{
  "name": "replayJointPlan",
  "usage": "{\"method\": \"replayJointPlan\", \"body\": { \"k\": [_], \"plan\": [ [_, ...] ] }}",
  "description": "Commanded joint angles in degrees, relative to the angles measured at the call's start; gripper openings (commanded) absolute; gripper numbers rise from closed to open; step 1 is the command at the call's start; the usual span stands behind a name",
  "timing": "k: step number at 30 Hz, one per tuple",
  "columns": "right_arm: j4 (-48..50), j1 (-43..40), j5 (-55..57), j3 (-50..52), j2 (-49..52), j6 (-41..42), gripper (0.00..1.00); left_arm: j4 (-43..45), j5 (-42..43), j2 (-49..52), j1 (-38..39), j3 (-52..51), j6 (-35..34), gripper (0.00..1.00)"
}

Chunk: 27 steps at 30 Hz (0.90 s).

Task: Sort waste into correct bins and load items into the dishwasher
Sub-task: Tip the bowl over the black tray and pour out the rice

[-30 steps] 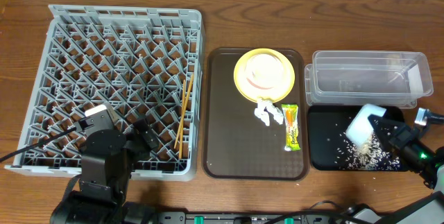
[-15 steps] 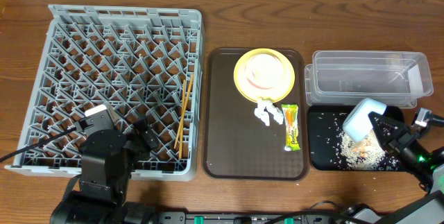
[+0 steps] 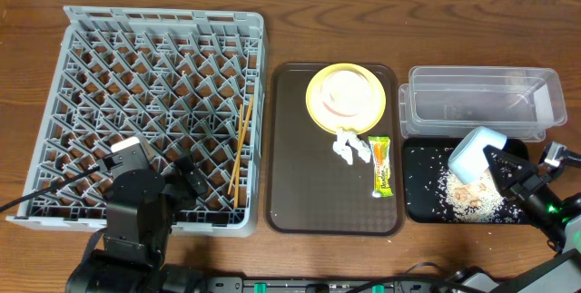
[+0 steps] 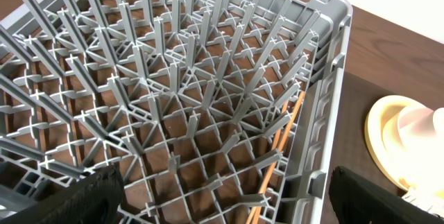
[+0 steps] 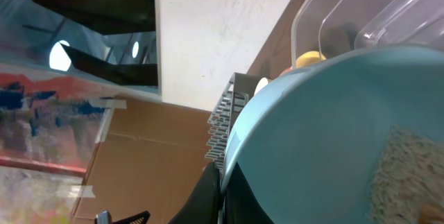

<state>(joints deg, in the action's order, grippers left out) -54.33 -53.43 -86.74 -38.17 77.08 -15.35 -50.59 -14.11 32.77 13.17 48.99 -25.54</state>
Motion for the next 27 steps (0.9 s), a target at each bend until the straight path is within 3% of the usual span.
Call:
{"method": "replayJointPlan", "body": {
  "k": [1, 8, 27],
  "plan": [
    [0.52, -0.72, -2.64, 0.33, -0.68, 0.92, 0.01, 0.02, -0.72, -0.13, -0.35, 0.46, -0.07, 0.95],
    [-1.9, -0.74, -2.64, 0.33, -0.68, 5.16, 0.01, 0.02, -0.72, -0.13, -0.35, 0.46, -0.07, 0.95],
    [2.69, -0.79, -2.25, 0.33, -0.68, 12.35, 0.01, 0.02, -0.72, -0.15, -0.35, 0.46, -0.07, 0.95]
  ]
}}
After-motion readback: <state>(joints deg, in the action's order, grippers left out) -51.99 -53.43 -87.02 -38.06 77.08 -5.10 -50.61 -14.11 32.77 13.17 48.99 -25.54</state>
